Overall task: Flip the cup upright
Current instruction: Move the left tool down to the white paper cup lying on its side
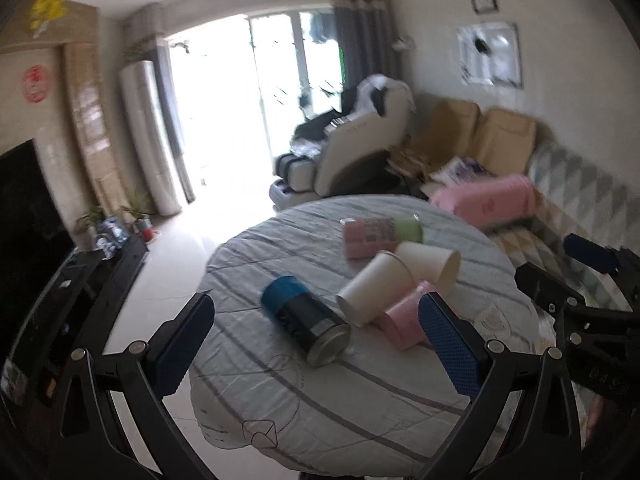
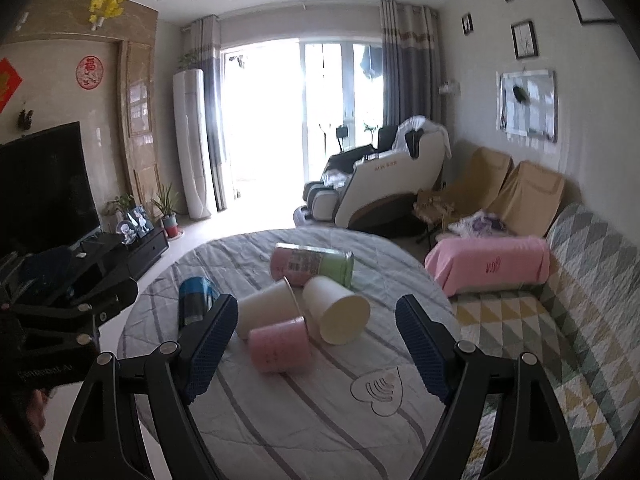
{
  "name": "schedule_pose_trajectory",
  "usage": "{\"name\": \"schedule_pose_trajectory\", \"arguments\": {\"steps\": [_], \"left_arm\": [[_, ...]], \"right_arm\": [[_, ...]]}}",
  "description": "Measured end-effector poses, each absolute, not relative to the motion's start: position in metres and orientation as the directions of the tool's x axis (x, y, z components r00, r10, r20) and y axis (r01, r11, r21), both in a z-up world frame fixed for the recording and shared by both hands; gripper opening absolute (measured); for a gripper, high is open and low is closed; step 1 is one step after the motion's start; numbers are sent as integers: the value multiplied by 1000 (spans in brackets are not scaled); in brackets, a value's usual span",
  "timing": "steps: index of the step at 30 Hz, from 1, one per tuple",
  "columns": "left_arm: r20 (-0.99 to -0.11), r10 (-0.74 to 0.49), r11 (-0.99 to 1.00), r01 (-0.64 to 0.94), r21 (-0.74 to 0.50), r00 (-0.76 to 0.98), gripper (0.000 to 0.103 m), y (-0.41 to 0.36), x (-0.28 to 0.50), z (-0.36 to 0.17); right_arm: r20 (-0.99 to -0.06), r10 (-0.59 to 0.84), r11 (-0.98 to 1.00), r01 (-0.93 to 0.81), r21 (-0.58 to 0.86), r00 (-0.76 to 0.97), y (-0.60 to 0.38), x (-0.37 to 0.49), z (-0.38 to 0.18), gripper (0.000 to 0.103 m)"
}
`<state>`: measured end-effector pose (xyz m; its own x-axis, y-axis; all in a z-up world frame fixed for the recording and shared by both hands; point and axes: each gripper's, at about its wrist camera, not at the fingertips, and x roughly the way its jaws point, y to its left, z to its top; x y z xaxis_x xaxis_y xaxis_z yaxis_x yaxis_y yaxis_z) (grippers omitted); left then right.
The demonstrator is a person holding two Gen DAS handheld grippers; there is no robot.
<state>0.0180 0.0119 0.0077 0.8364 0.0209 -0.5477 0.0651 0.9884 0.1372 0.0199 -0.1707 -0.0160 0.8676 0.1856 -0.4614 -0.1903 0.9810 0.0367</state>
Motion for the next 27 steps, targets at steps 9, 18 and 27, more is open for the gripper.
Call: {"name": "schedule_pose_trajectory", "arguments": {"steps": [9, 18, 27], "left_arm": [[-669, -24, 926, 268, 265, 743, 103, -18, 73, -8], [-828, -17, 819, 482, 309, 560, 103, -35, 153, -43], [-924, -52, 779, 594, 199, 378, 102, -38, 206, -72]], "right_arm": [[-567, 190, 981, -172, 85, 802, -198, 61, -35, 82], [-625, 246, 969, -194, 153, 740, -204, 100, -55, 82], [-650, 272, 962, -193, 192, 710, -205, 131, -65, 82]]}}
